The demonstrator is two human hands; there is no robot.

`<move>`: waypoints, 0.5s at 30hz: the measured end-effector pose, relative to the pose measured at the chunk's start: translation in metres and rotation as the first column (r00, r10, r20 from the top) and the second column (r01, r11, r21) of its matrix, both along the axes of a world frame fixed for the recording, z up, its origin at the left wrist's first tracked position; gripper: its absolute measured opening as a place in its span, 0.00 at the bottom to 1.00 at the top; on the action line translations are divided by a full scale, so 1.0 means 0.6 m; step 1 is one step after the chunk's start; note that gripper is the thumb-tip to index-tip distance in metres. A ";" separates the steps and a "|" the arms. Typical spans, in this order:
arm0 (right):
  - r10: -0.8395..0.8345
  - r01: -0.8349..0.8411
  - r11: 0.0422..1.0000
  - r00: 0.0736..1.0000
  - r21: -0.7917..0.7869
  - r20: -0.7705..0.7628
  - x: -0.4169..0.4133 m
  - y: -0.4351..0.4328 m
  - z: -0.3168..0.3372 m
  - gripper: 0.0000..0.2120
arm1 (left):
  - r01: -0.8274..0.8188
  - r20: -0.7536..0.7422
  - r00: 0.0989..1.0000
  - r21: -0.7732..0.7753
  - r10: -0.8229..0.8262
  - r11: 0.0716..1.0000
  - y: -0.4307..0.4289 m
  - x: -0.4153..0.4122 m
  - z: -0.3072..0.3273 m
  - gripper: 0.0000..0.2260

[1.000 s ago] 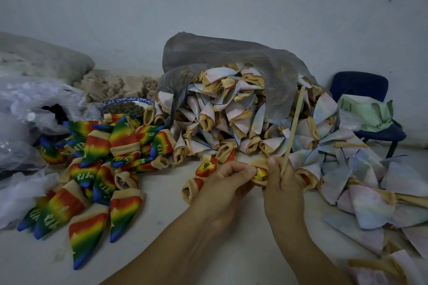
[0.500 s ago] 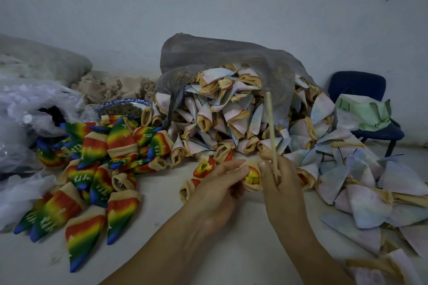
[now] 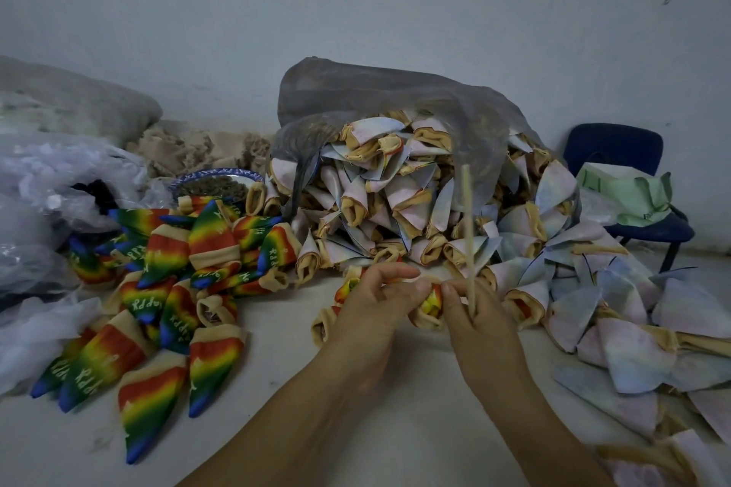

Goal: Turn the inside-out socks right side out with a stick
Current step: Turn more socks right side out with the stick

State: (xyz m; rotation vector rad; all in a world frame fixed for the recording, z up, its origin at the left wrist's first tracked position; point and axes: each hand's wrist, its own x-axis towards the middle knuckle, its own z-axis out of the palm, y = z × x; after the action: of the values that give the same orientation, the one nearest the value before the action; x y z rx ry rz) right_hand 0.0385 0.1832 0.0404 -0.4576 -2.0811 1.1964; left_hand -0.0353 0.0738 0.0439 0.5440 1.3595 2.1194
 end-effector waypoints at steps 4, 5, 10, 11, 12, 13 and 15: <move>0.139 -0.194 0.781 0.981 -0.594 -0.137 0.005 0.000 0.009 0.14 | 0.073 -0.121 0.990 -0.033 -0.077 0.997 -0.003 0.002 -0.002 0.17; 0.164 -0.264 0.685 0.964 -0.678 -0.209 0.006 0.002 0.011 0.13 | 0.080 -0.169 0.982 -0.063 -0.090 0.995 -0.005 0.002 -0.003 0.16; 0.170 -0.377 0.492 0.926 -0.785 -0.338 0.009 0.016 0.012 0.10 | -0.122 -0.353 0.935 -0.223 0.036 0.967 -0.002 0.005 -0.002 0.16; 0.179 -0.377 0.510 0.926 -0.773 -0.333 0.010 0.017 0.010 0.10 | -0.161 -0.355 0.933 -0.256 0.062 0.953 -0.002 0.006 -0.001 0.17; 0.189 -0.378 0.526 0.925 -0.762 -0.328 0.010 0.018 0.009 0.10 | -0.172 -0.350 0.934 -0.279 0.066 0.945 -0.002 0.006 -0.001 0.17; 0.195 -0.379 0.536 0.925 -0.755 -0.326 0.010 0.019 0.008 0.10 | -0.168 -0.347 0.936 -0.300 0.056 0.939 -0.003 0.006 0.000 0.17; 0.196 -0.384 0.543 0.923 -0.747 -0.332 0.011 0.020 0.006 0.12 | -0.129 -0.321 0.947 -0.292 0.030 0.948 -0.004 0.006 0.000 0.12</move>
State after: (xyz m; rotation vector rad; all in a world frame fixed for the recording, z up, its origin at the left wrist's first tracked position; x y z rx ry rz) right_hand 0.0449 0.1953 0.0442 -0.3454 -1.3370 2.3016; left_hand -0.0315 0.0716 0.0439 0.7250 1.8811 1.8804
